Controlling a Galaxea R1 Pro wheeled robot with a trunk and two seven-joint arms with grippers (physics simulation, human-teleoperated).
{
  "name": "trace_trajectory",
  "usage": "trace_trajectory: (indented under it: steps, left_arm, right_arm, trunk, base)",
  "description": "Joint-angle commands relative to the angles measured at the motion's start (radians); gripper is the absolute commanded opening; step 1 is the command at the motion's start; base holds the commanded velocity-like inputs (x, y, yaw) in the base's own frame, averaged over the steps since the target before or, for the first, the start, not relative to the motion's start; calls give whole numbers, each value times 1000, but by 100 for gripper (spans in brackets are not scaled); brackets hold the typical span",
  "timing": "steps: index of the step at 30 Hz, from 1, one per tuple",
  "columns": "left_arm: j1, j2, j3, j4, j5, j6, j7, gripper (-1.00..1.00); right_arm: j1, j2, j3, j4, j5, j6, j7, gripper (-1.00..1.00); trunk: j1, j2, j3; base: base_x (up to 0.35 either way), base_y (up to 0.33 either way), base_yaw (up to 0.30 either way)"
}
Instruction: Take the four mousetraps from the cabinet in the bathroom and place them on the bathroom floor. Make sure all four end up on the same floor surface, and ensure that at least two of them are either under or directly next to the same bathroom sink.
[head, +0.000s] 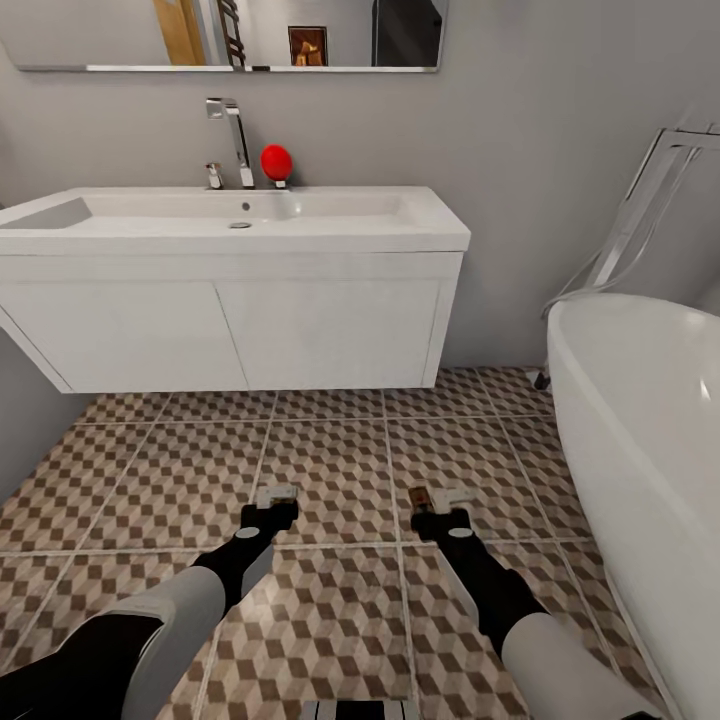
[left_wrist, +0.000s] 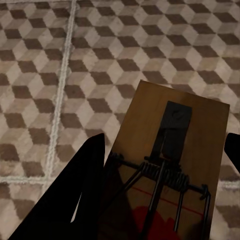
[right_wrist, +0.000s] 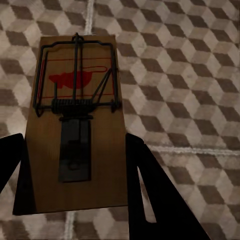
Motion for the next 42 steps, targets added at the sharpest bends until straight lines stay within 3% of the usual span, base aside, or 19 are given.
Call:
trace_trajectory:
  steps: [1, 5, 9, 13, 17, 20, 23, 24, 25, 28, 31, 33, 37, 42]
  left_arm:
    - [-1, -2, -5, 2, 0, -3, 6, -100]
    - [-1, -6, -2, -5, 0, -3, 6, -100]
    - [-1, -12, 3, -68, 0, 29, 5, -100]
    - [-5, -15, 4, -413, -1, 402, 5, -100]
    - [-30, -15, 4, -652, -1, 644, 5, -100]
    - [-90, -15, 4, -727, -1, 755, 6, -100]
    - [-133, -14, 3, -702, -4, 818, 7, -100]
    - [-136, -12, 3, -675, -4, 811, 7, -100]
    - [-140, -3, 3, -623, -5, 759, 6, -100]
    - [-144, 9, -3, -418, -3, 459, 5, -100]
    - [-144, 10, -5, -243, -4, 290, 4, -100]
    - [-144, 11, -5, -170, -5, 205, 4, -100]
    - [-142, 10, -5, -138, -5, 130, 4, -100]
    - [-135, 1, -5, -128, -5, 111, 5, -100]
  right_arm:
    - [-1, 0, 9, -2, -12, -21, -13, -100]
    - [-1, 1, 54, -4, -9, -129, -13, -100]
    - [-7, 19, 101, -25, -5, -148, -13, -100]
    - [-102, 56, 111, -33, 22, -91, -12, -100]
    - [-182, 75, 112, -32, 28, -48, -12, -100]
    - [-242, 88, 112, -25, 29, 13, -12, -100]
    - [-306, 97, 112, -21, 28, 54, -10, -100]
    - [-313, 97, 113, -20, 27, 56, -6, -100]
    - [-320, 97, 114, -13, 27, 55, 2, -100]
    - [-325, 97, 114, 72, 25, -17, 30, -100]
    - [-325, 97, 114, 168, 26, -105, 43, -100]
    - [-326, 97, 114, 213, 25, -144, 47, -100]
    - [-326, 97, 114, 255, 25, -163, 49, -100]
    - [-326, 97, 114, 308, 25, -225, 49, -100]
  trunk:
    - [0, 0, -1]
    - [0, 0, -1]
    - [0, 0, -1]
    - [0, 0, -1]
    - [0, 0, -1]
    - [0, 0, -1]
    - [0, 0, -1]
    - [0, 0, -1]
    - [0, 0, -1]
    - [0, 0, -1]
    - [0, 0, -1]
    - [0, 0, -1]
    - [0, 0, -1]
    - [0, 0, -1]
  base:
    - [0, 0, 0]
    - [0, 0, 0]
    - [0, 0, 0]
    - [0, 0, 0]
    - [0, 0, 0]
    - [0, 0, 0]
    - [0, 0, 0]
    - [0, 0, 0]
    - [0, 0, 0]
    - [0, 0, 0]
    - [0, 0, 0]
    - [0, 0, 0]
    - [0, 0, 0]
    - [0, 0, 0]
